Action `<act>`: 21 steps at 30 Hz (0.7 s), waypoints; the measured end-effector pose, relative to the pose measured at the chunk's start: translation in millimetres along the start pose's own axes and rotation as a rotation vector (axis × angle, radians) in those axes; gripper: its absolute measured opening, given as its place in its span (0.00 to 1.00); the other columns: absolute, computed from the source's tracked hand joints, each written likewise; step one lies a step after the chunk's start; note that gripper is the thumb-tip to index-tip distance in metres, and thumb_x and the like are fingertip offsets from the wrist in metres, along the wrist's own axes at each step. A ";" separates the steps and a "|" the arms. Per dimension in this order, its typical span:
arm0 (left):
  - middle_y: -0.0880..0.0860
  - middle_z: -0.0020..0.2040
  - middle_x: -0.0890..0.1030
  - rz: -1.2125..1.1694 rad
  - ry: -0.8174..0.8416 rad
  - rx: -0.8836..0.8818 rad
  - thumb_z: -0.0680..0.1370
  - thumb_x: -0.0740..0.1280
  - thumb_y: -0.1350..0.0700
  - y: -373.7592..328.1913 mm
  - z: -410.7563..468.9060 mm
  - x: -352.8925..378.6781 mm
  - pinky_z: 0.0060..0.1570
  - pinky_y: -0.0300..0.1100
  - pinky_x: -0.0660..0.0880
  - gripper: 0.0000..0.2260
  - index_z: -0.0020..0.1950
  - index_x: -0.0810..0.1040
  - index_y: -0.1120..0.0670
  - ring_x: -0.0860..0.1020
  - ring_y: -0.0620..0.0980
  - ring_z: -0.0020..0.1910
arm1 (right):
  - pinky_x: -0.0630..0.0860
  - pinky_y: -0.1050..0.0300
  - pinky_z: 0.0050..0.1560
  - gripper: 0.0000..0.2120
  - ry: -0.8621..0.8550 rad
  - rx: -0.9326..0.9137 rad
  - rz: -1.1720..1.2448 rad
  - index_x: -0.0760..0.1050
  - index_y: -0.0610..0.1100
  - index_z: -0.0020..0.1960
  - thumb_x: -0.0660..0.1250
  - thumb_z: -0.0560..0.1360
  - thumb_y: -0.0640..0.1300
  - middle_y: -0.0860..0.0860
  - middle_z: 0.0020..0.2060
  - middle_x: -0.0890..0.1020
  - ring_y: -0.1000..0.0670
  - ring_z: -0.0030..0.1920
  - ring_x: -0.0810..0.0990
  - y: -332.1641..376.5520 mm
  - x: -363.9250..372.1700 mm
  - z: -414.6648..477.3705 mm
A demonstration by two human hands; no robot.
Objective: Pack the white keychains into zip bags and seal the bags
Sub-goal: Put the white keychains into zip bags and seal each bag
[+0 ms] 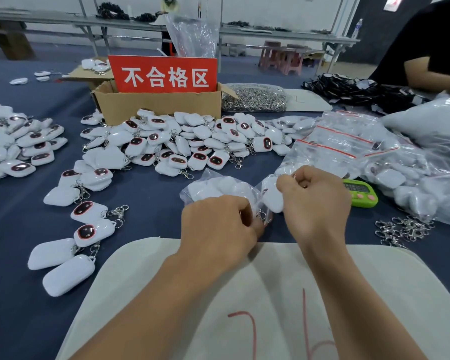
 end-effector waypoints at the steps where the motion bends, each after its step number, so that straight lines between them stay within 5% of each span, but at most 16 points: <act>1: 0.43 0.32 0.79 -0.046 -0.026 -0.026 0.70 0.64 0.36 3.8 0.9 -1.4 0.34 0.39 0.65 0.14 0.38 0.78 0.46 0.75 0.44 0.35 | 0.64 0.54 0.33 0.12 0.023 -0.009 -0.045 0.72 0.43 0.29 0.64 0.64 0.52 0.56 0.22 0.73 0.51 0.29 0.70 0.1 2.4 0.0; 5: 0.35 0.34 0.77 -0.289 -0.191 -0.053 0.74 0.66 0.45 6.9 -0.7 -15.6 0.32 0.36 0.63 0.11 0.32 0.74 0.47 0.74 0.42 0.37 | 0.69 0.56 0.33 0.09 0.222 -0.022 0.049 0.76 0.41 0.31 0.69 0.68 0.44 0.53 0.21 0.74 0.55 0.26 0.69 4.8 26.3 -7.4; 10: 0.43 0.34 0.79 -0.538 -0.250 0.071 0.78 0.67 0.51 3.2 -2.7 -25.9 0.35 0.34 0.68 0.09 0.38 0.78 0.50 0.76 0.44 0.37 | 0.78 0.46 0.40 0.14 0.400 -0.038 0.069 0.79 0.44 0.34 0.68 0.77 0.45 0.49 0.23 0.77 0.51 0.29 0.73 5.9 47.1 -16.4; 13: 0.44 0.30 0.75 -0.521 -0.221 0.174 0.78 0.68 0.54 -6.3 -6.6 -26.9 0.35 0.33 0.66 0.09 0.37 0.78 0.52 0.73 0.43 0.34 | 0.78 0.51 0.42 0.11 0.368 -0.025 -0.162 0.80 0.53 0.34 0.69 0.74 0.45 0.53 0.30 0.82 0.50 0.37 0.81 0.4 46.0 -19.5; 16: 0.44 0.30 0.76 -0.553 -0.142 0.198 0.77 0.68 0.53 -9.2 -5.9 -24.3 0.36 0.39 0.69 0.11 0.35 0.77 0.49 0.74 0.45 0.34 | 0.75 0.53 0.45 0.05 0.312 0.010 -0.425 0.82 0.50 0.44 0.67 0.73 0.47 0.49 0.40 0.84 0.42 0.45 0.81 -1.3 44.6 -23.3; 18: 0.42 0.31 0.77 -0.619 -0.150 0.177 0.76 0.67 0.50 -2.2 -2.0 -31.8 0.37 0.38 0.69 0.11 0.33 0.77 0.43 0.75 0.43 0.34 | 0.71 0.54 0.42 0.07 0.285 0.030 -0.466 0.80 0.48 0.39 0.66 0.74 0.46 0.50 0.36 0.81 0.43 0.40 0.78 -3.2 41.8 -22.3; 21: 0.45 0.32 0.79 -0.745 -0.354 -0.111 0.74 0.66 0.48 47.1 12.5 -50.1 0.37 0.39 0.70 0.08 0.37 0.82 0.46 0.75 0.43 0.34 | 0.67 0.54 0.36 0.18 0.164 0.058 -0.413 0.70 0.44 0.29 0.64 0.76 0.47 0.51 0.27 0.76 0.45 0.32 0.74 -4.8 25.7 -17.8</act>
Point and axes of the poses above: each hand's wrist, its own z-axis towards the middle knuckle, its own x-axis out of the palm, y = z × x, the point moved 8 cm from there along z, towards the middle knuckle
